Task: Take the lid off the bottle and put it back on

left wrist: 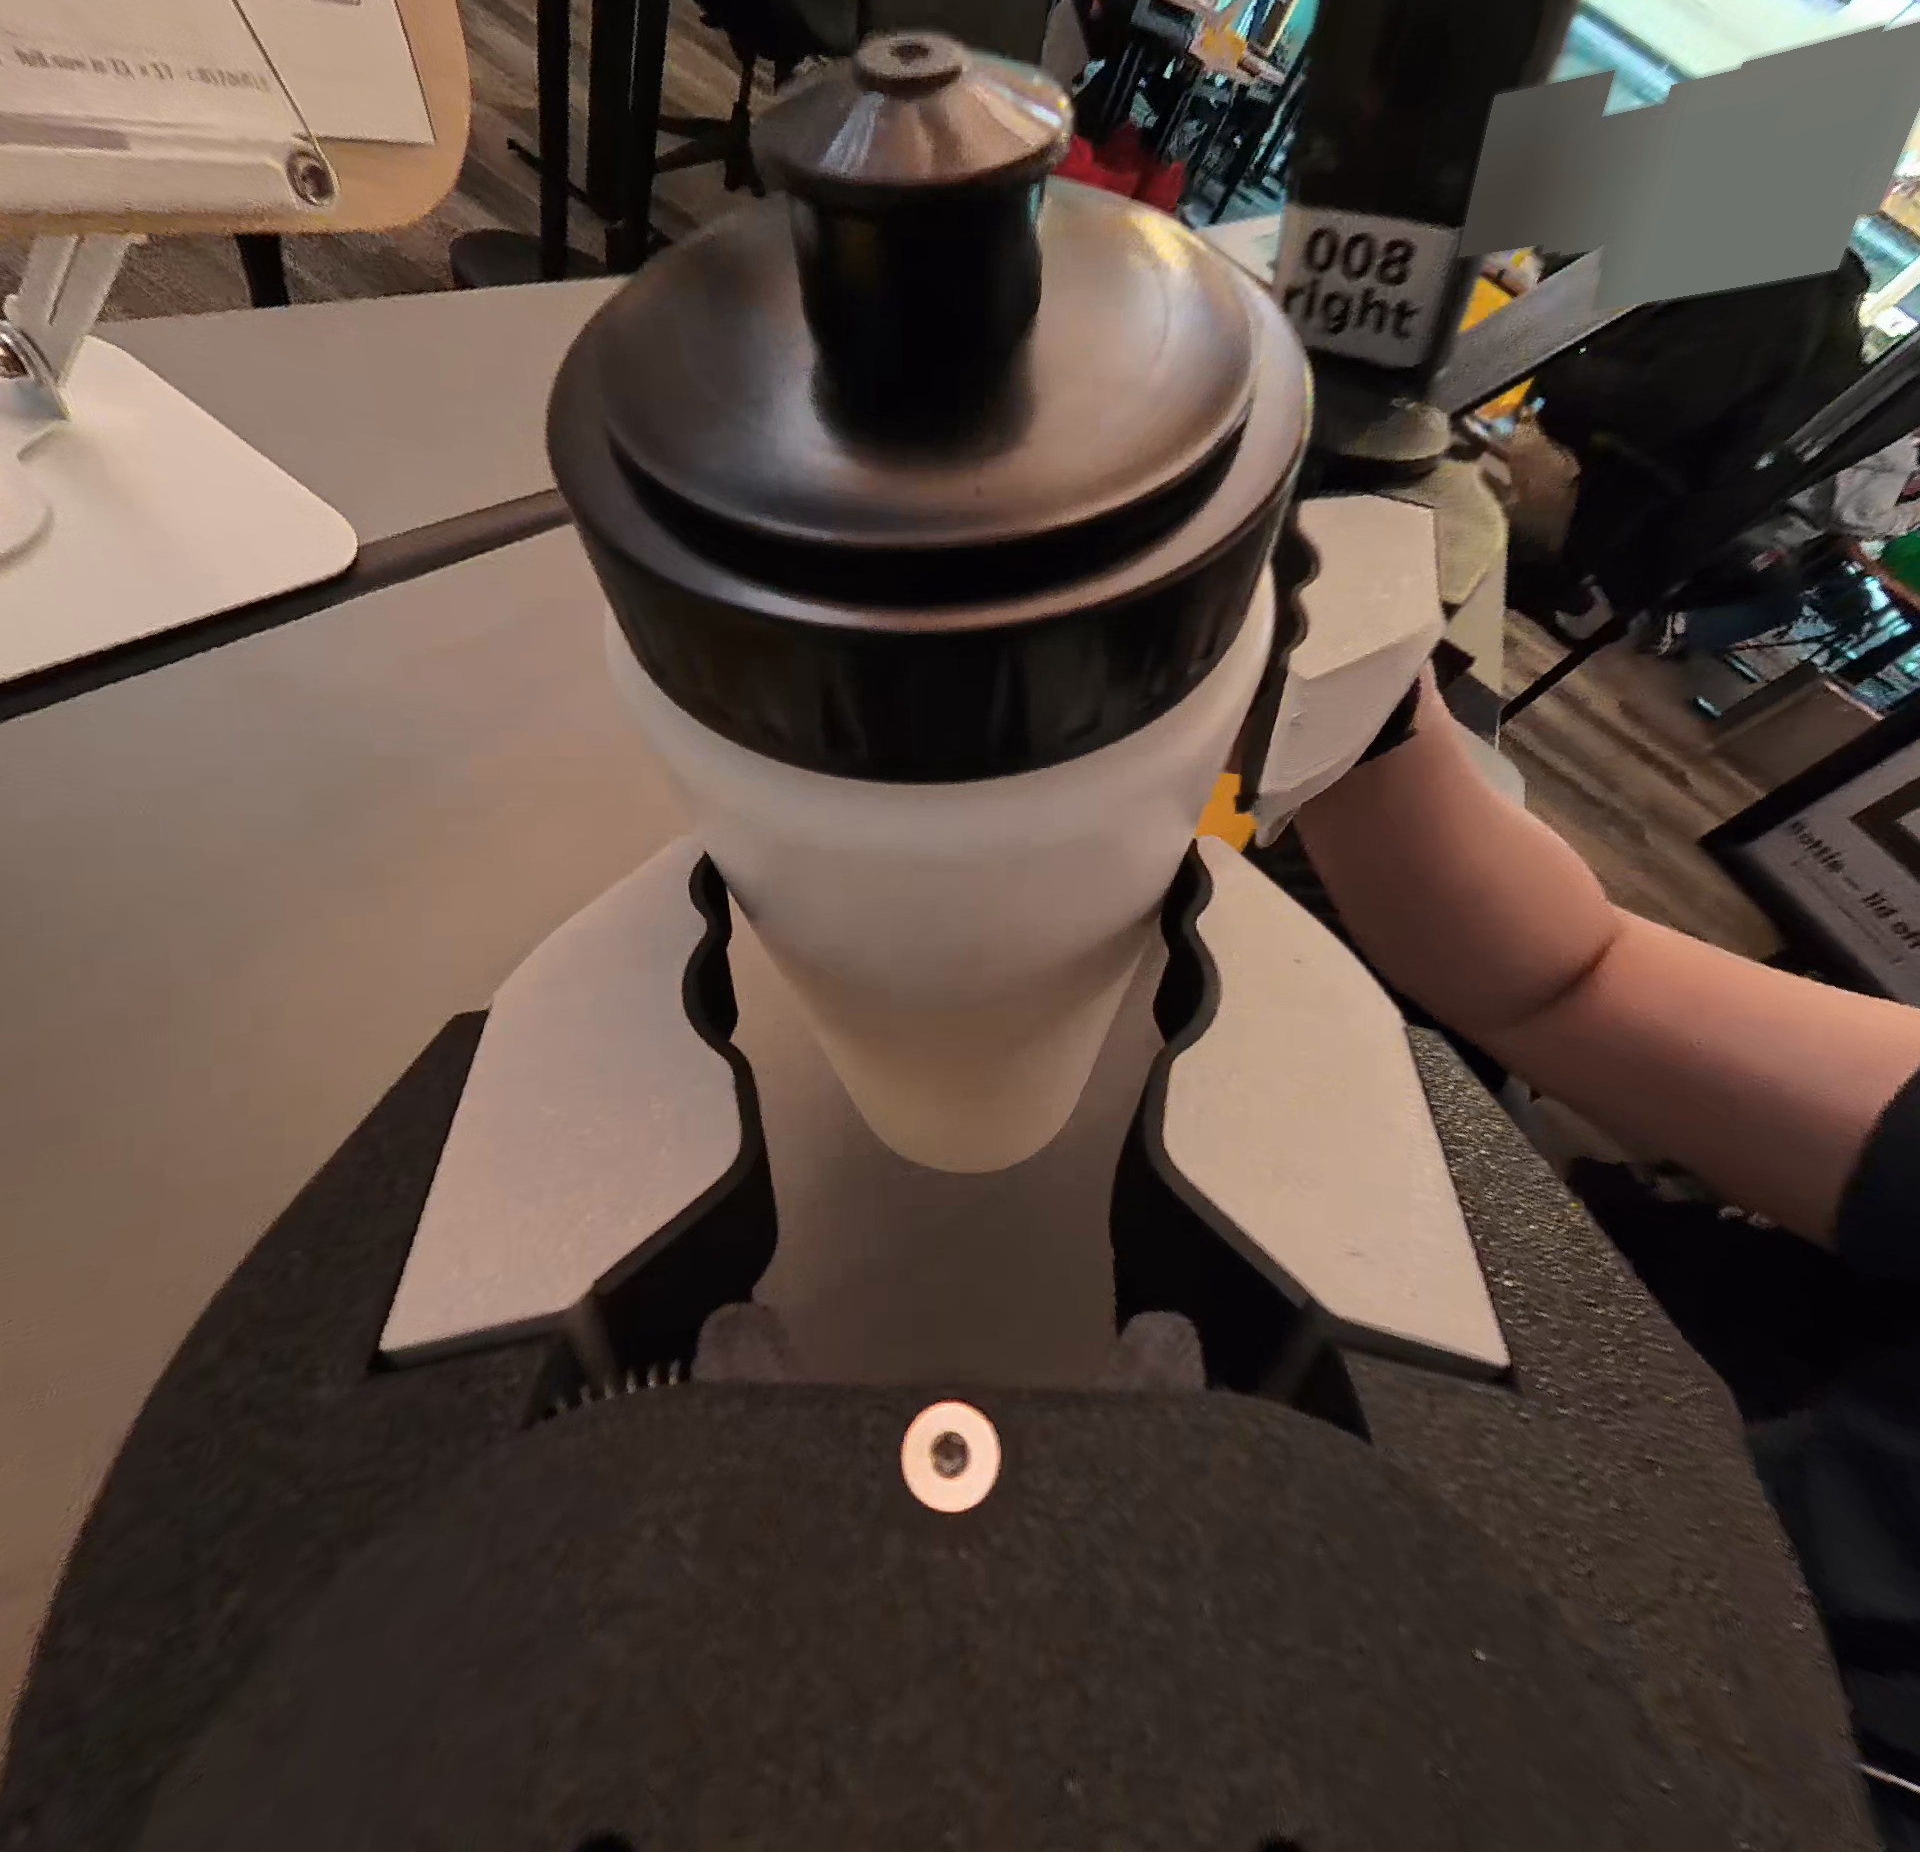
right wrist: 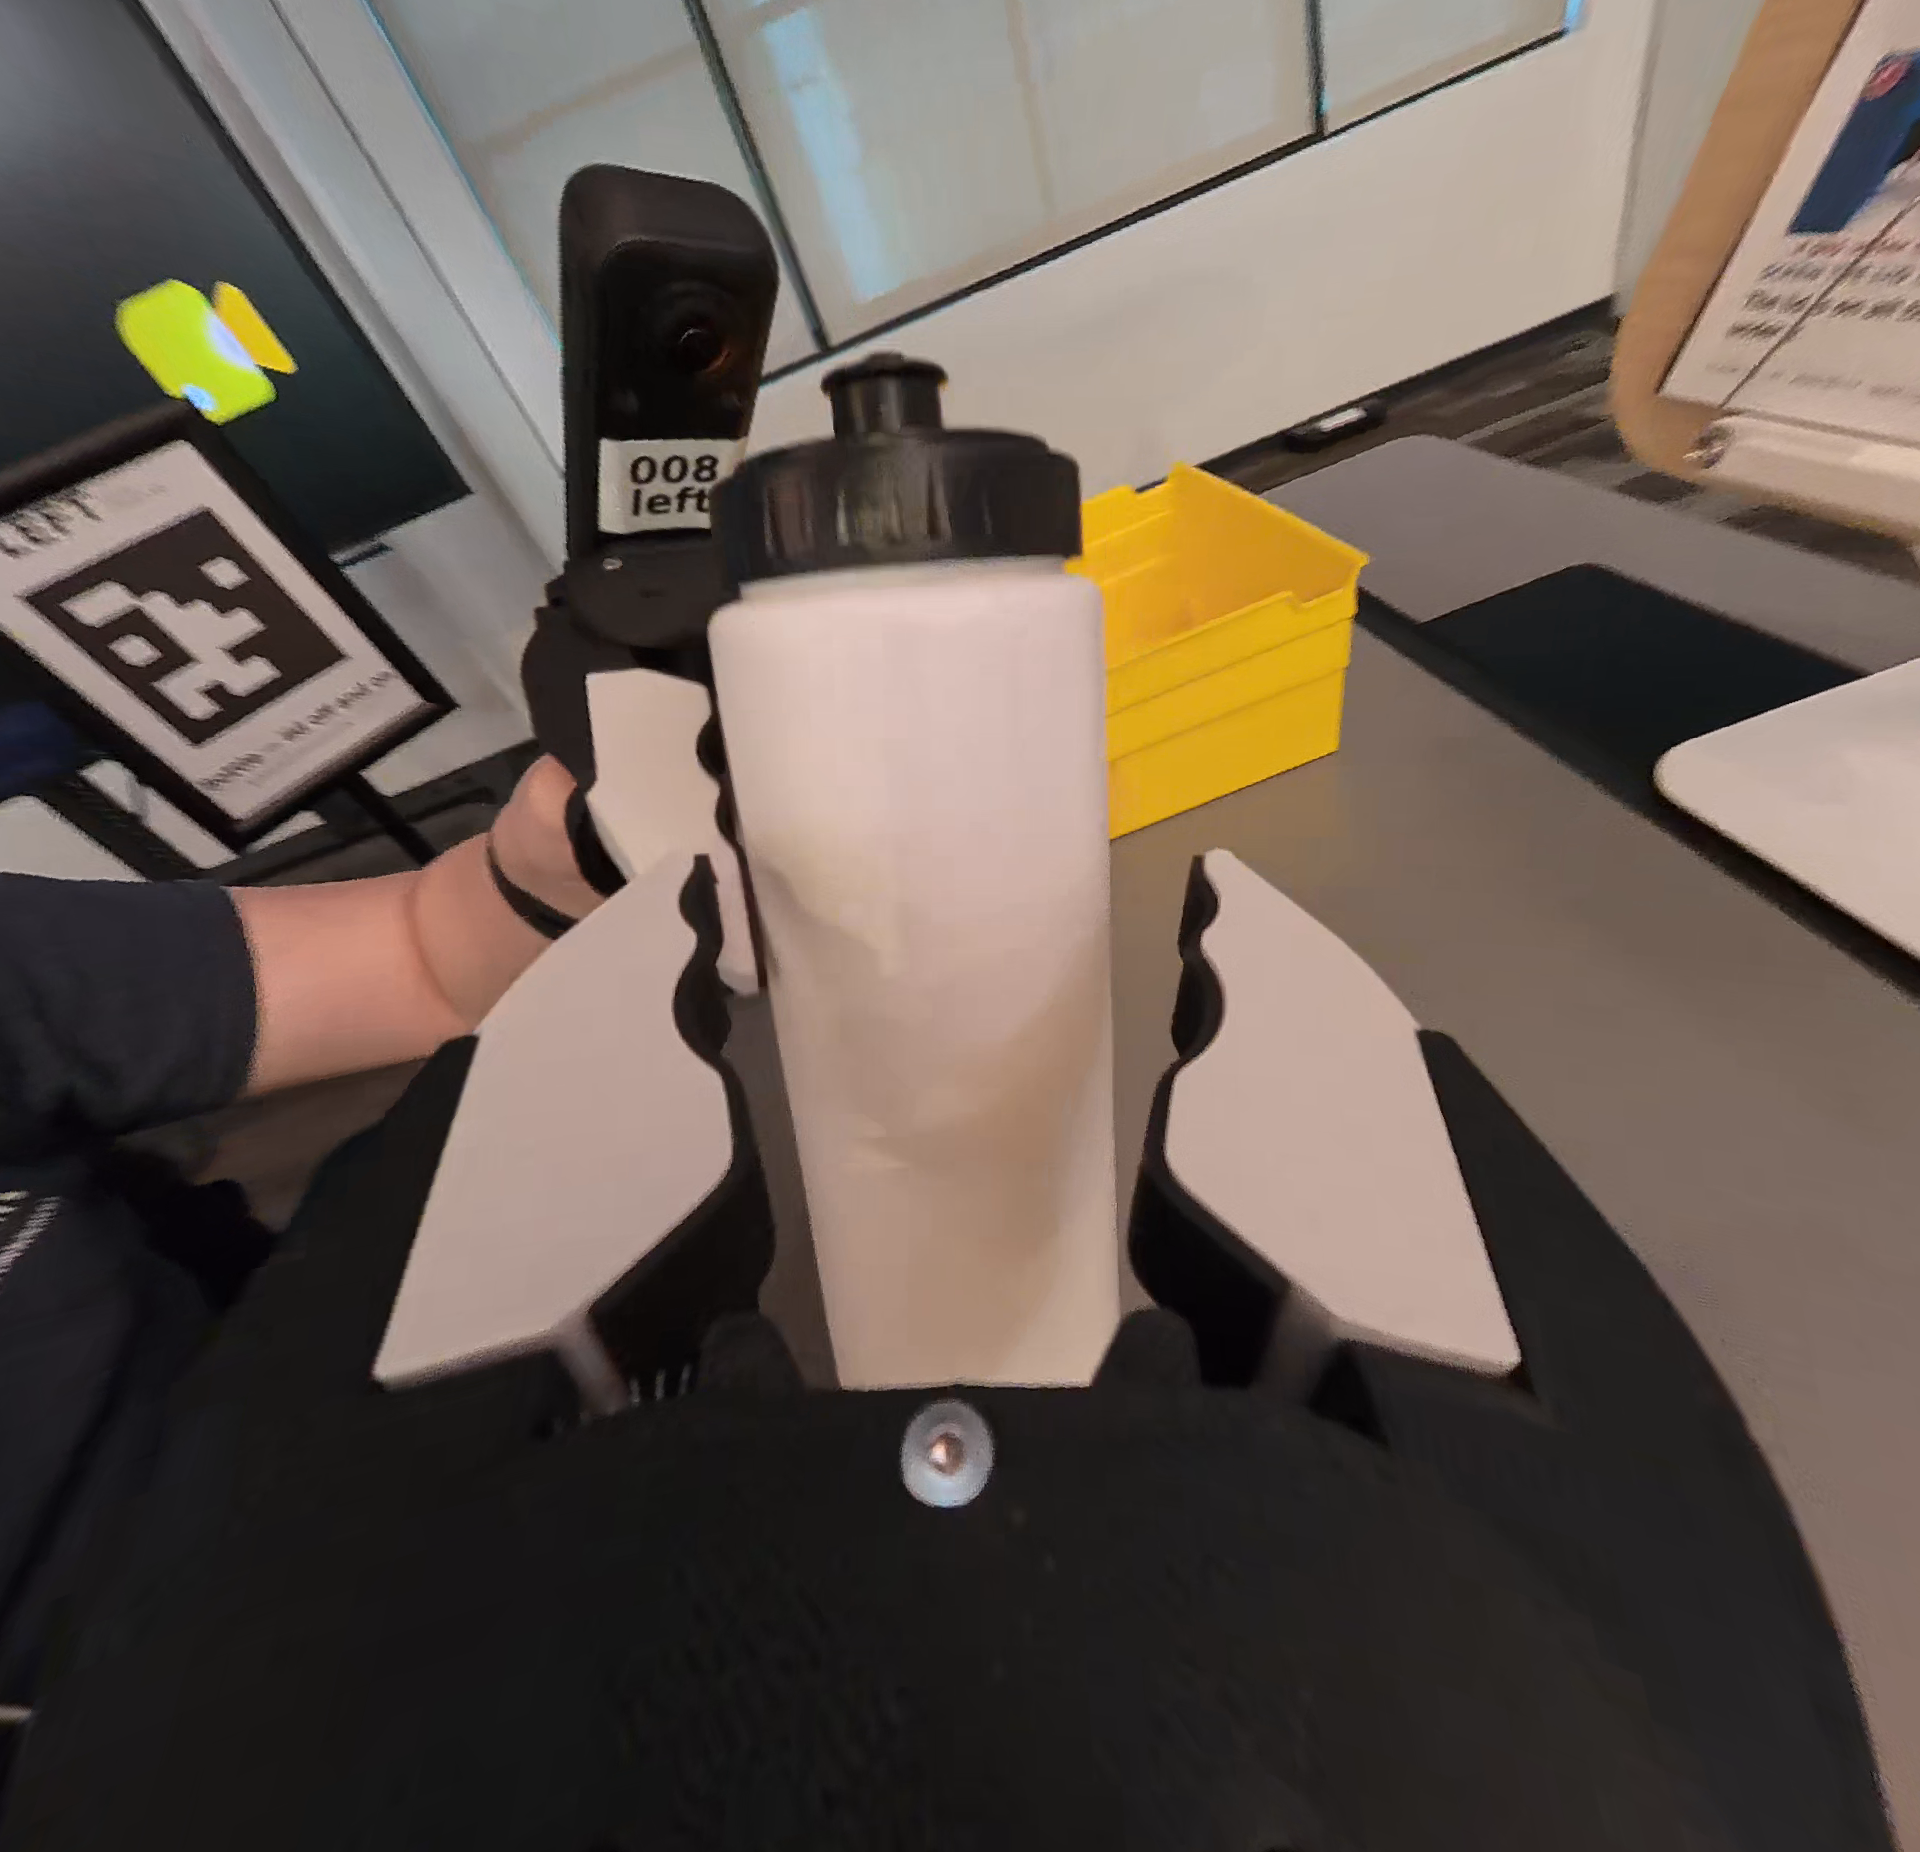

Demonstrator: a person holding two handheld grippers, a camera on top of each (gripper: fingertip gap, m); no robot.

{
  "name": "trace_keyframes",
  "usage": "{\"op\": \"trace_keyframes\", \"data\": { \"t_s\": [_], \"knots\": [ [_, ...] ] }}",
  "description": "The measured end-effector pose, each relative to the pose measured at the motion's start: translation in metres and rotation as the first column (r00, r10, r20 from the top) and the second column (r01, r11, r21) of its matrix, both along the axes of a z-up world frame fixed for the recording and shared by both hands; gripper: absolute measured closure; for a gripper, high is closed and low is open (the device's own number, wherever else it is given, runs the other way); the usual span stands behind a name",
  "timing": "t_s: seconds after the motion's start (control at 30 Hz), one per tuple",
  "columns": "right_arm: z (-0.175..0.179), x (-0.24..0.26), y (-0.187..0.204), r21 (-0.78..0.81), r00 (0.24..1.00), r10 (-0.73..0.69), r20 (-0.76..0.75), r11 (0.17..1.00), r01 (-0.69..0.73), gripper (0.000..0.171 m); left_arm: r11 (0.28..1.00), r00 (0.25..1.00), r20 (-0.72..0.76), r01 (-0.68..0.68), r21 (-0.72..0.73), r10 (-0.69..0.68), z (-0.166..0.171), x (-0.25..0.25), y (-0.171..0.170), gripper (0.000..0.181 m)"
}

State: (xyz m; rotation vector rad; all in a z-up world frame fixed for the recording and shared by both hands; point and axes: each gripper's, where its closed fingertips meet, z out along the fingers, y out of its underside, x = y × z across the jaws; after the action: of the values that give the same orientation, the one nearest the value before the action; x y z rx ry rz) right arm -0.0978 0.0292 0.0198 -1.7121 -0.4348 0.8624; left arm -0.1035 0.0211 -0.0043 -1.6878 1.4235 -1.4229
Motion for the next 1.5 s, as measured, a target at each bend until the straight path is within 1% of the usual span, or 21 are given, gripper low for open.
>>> {"op": "trace_keyframes", "data": {
  "t_s": [0.1,0.17,0.23,0.37,0.43,0.5,0.6,0.73,0.83,0.9,0.97,1.0,1.07,1.1,1.13,1.2,1.23,1.27,1.37,1.43,1.5],
  "knots": [
    [0.005,-0.003,-0.008,-0.008,0.995,0.079,-0.062,0.997,-0.079,0.086,1.0,1.0,0.019,-0.006,0.001,0.006,0.011,-0.006,0.004,0.101],
    [0.004,-0.009,-0.017,-0.021,0.985,0.159,-0.065,0.987,-0.16,0.085,1.0,0.999,0.037,-0.005,-0.009,0.006,0.017,-0.009,0.006,0.101],
    [-0.006,-0.014,-0.022,-0.055,0.979,0.204,-0.008,0.977,-0.204,0.083,1.0,0.998,0.058,-0.004,-0.024,0.006,0.023,-0.011,0.007,0.101],
    [-0.028,-0.025,-0.016,-0.075,0.973,0.179,0.148,0.983,-0.169,0.079,0.997,0.995,0.084,0.058,-0.047,-0.054,0.028,-0.01,-0.004,0.101],
    [-0.03,-0.034,-0.019,-0.066,0.961,0.198,0.191,0.98,-0.189,0.079,0.994,0.991,0.103,0.096,-0.049,-0.091,0.03,-0.01,-0.012,0.101],
    [-0.027,-0.039,-0.022,-0.042,0.955,0.209,0.211,0.978,-0.205,0.084,0.993,0.987,0.117,0.118,-0.025,-0.115,0.032,-0.009,-0.017,0.101],
    [-0.027,-0.043,-0.019,-0.032,0.955,0.18,0.237,0.984,-0.177,0.085,0.991,0.981,0.142,0.126,0.041,-0.131,0.036,-0.01,-0.017,0.102],
    [-0.019,-0.049,-0.017,-0.014,0.962,0.134,0.238,0.991,-0.135,0.086,0.988,0.966,0.212,0.156,-0.007,-0.151,0.054,-0.017,-0.018,0.099],
    [-0.006,-0.04,-0.018,-0.014,0.974,0.095,0.206,0.995,-0.094,0.086,0.993,0.962,0.247,0.119,0.022,-0.12,0.067,-0.024,-0.011,0.093],
    [0.007,-0.028,-0.02,-0.013,0.982,0.063,0.18,0.998,-0.062,0.086,0.995,0.959,0.267,0.088,0.052,-0.099,0.076,-0.03,-0.007,0.091],
    [0.027,-0.008,-0.027,-0.001,0.984,0.016,0.175,1.0,-0.016,0.086,0.995,0.953,0.29,0.074,0.066,-0.09,0.086,-0.036,-0.005,0.093],
    [0.04,0.005,-0.034,0.01,0.983,-0.018,0.18,1.0,0.016,0.086,0.995,0.95,0.299,0.07,0.069,-0.087,0.091,-0.039,-0.004,0.094],
    [0.064,0.042,-0.052,0.037,0.96,-0.138,0.243,0.99,0.133,0.086,0.996,0.948,0.309,0.061,0.072,-0.08,0.096,-0.043,-0.004,0.096],
    [0.072,0.066,-0.063,0.048,0.931,-0.223,0.288,0.975,0.219,0.085,0.996,0.947,0.311,0.058,0.073,-0.078,0.098,-0.045,-0.003,0.097],
    [0.074,0.093,-0.074,0.04,0.885,-0.317,0.34,0.945,0.324,0.085,0.996,0.948,0.31,0.055,0.074,-0.075,0.098,-0.045,-0.002,0.098],
    [0.065,0.148,-0.097,-0.018,0.773,-0.461,0.435,0.854,0.52,0.085,0.996,0.952,0.299,0.051,0.075,-0.071,0.096,-0.045,-0.001,0.1],
    [0.055,0.173,-0.109,-0.079,0.731,-0.501,0.464,0.798,0.597,0.085,0.996,0.954,0.292,0.056,0.073,-0.075,0.094,-0.044,-0.001,0.1],
    [0.042,0.194,-0.12,-0.154,0.706,-0.52,0.482,0.743,0.652,0.085,0.996,0.955,0.285,0.063,0.068,-0.08,0.092,-0.043,-0.002,0.1],
    [-0.001,0.238,-0.138,-0.341,0.682,-0.52,0.514,0.606,0.718,0.086,0.995,0.963,0.253,0.085,0.059,-0.097,0.084,-0.039,-0.005,0.099],
    [-0.034,0.258,-0.145,-0.434,0.667,-0.478,0.572,0.514,0.74,0.086,0.993,0.967,0.231,0.093,0.066,-0.106,0.079,-0.037,-0.008,0.099],
    [-0.068,0.268,-0.148,-0.513,0.677,-0.394,0.622,0.448,0.732,0.087,0.992,0.971,0.214,0.095,0.077,-0.11,0.075,-0.035,-0.008,0.099]
  ]
}}
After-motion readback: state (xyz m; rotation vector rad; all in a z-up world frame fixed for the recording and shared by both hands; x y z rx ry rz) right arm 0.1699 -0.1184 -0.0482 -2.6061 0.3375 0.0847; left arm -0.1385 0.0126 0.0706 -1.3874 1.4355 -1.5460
